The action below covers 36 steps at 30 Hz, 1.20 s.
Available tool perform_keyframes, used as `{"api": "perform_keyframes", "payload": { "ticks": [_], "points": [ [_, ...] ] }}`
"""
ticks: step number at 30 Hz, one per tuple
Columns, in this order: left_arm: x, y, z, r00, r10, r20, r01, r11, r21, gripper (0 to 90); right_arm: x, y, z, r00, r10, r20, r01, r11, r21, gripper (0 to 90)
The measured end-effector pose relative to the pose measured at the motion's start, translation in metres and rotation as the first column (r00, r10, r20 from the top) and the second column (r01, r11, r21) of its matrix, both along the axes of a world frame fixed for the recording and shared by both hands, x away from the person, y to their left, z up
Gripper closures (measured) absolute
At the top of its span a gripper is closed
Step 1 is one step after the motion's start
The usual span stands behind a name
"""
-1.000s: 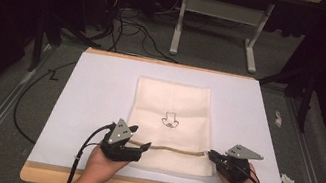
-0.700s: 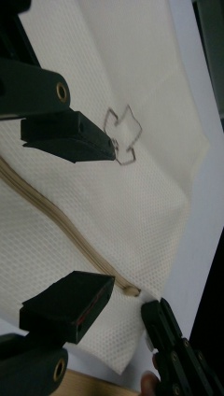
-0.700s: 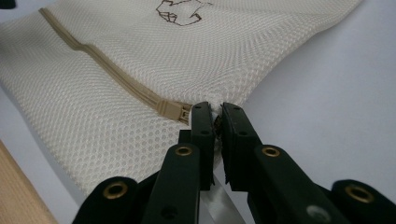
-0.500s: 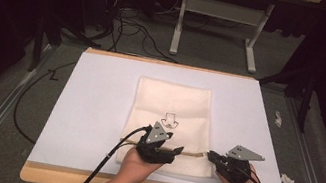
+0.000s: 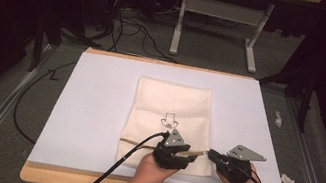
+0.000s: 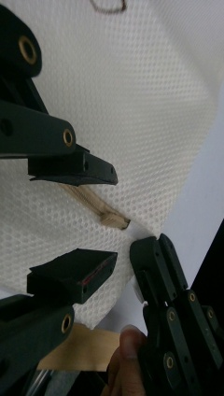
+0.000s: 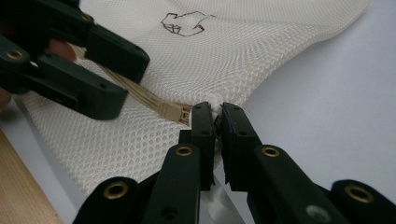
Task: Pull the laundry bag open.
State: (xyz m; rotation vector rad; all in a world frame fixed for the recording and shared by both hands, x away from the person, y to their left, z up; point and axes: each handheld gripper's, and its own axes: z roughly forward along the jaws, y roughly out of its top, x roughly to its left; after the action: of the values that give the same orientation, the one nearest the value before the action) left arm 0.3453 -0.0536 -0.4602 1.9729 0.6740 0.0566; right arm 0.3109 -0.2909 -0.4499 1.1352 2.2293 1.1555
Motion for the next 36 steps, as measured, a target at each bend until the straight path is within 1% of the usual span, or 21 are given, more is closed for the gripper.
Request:
{"api": "perform_keyframes", "payload": {
  "ticks": [1,3,6,7,9,12,13,16,17,18,19,21,25,26,27,33,36],
  "points": [
    [0.0,-0.003,-0.003,0.9995,-0.011,-0.03,0.01,0.9999,-0.004,56.8,-0.001,0.001,0.002,1.0,0.006,0.007,-0.006,1.0,-0.001,85.7],
    [0.0,-0.004,-0.005,0.9993,-0.014,-0.036,0.014,0.9999,0.004,58.0,-0.003,0.002,0.003,0.9998,0.007,0.016,-0.008,1.0,0.006,85.7],
    [0.0,-0.005,-0.006,0.9992,-0.013,-0.039,0.013,0.9999,0.004,59.7,-0.004,0.004,0.005,0.9995,0.016,0.027,-0.016,1.0,0.004,86.0],
    [-0.001,-0.006,-0.007,0.999,-0.012,-0.043,0.011,0.9999,-0.006,60.5,-0.004,0.004,0.006,0.9992,0.022,0.034,-0.022,1.0,0.001,86.0],
    [-0.001,-0.006,-0.008,0.9989,-0.013,-0.045,0.013,0.9998,-0.012,63.1,-0.005,0.005,0.007,0.999,0.023,0.037,-0.024,1.0,0.005,86.0],
    [0.0,-0.006,-0.011,0.9974,-0.012,-0.07,0.009,0.999,-0.043,69.2,-0.006,0.007,0.008,0.9986,0.028,0.045,-0.029,1.0,0.007,86.1],
    [0.0,-0.007,-0.011,0.9975,-0.01,-0.069,0.007,0.999,-0.045,71.1,-0.007,0.008,0.008,0.9985,0.028,0.046,-0.029,1.0,0.005,86.1],
    [-0.003,-0.009,-0.013,0.9993,-0.009,-0.038,0.008,0.9995,-0.032,77.4,-0.007,0.01,0.008,0.9983,0.037,0.045,-0.037,0.999,0.005,86.1],
    [-0.004,-0.009,-0.013,0.9994,-0.01,-0.032,0.009,0.9996,-0.028,81.4,-0.007,0.011,0.009,0.9979,0.044,0.047,-0.044,0.999,0.009,86.1],
    [-0.005,-0.008,-0.014,0.9998,-0.007,-0.018,0.007,0.9997,-0.024,84.2,-0.008,0.012,0.009,0.9979,0.045,0.047,-0.045,0.999,0.009,86.1],
    [-0.005,-0.008,-0.014,0.9999,-0.009,-0.013,0.009,0.9996,-0.026,86.4,-0.009,0.013,0.01,0.9976,0.047,0.051,-0.047,0.999,0.007,86.1],
    [-0.006,-0.007,-0.014,0.9999,-0.01,-0.008,0.01,0.9996,-0.025,86.9,-0.01,0.013,0.01,0.9972,0.048,0.057,-0.048,0.999,0.006,86.1],
    [-0.005,-0.006,-0.014,0.9995,-0.008,-0.031,0.007,0.9995,-0.031,87.3,-0.01,0.014,0.01,0.9973,0.045,0.057,-0.045,0.999,0.004,86.1],
    [-0.005,-0.006,-0.014,0.9995,-0.008,-0.031,0.007,0.9995,-0.031,87.3,-0.01,0.014,0.01,0.9971,0.046,0.061,-0.046,0.999,0.003,86.1],
    [-0.004,-0.005,-0.014,0.9991,-0.013,-0.041,0.012,0.9994,-0.033,87.3,-0.01,0.014,0.01,0.9971,0.046,0.061,-0.046,0.999,0.003,86.1],
    [-0.003,-0.002,-0.012,0.9986,-0.019,-0.049,0.018,0.9993,-0.033,87.5,-0.01,0.015,0.011,0.997,0.043,0.065,-0.043,0.999,-0.001,86.2],
    [-0.002,-0.001,-0.011,0.9981,-0.023,-0.057,0.02,0.9989,-0.043,87.5,-0.011,0.015,0.011,0.9972,0.037,0.064,-0.038,0.999,0.01,86.2]
  ]
}}
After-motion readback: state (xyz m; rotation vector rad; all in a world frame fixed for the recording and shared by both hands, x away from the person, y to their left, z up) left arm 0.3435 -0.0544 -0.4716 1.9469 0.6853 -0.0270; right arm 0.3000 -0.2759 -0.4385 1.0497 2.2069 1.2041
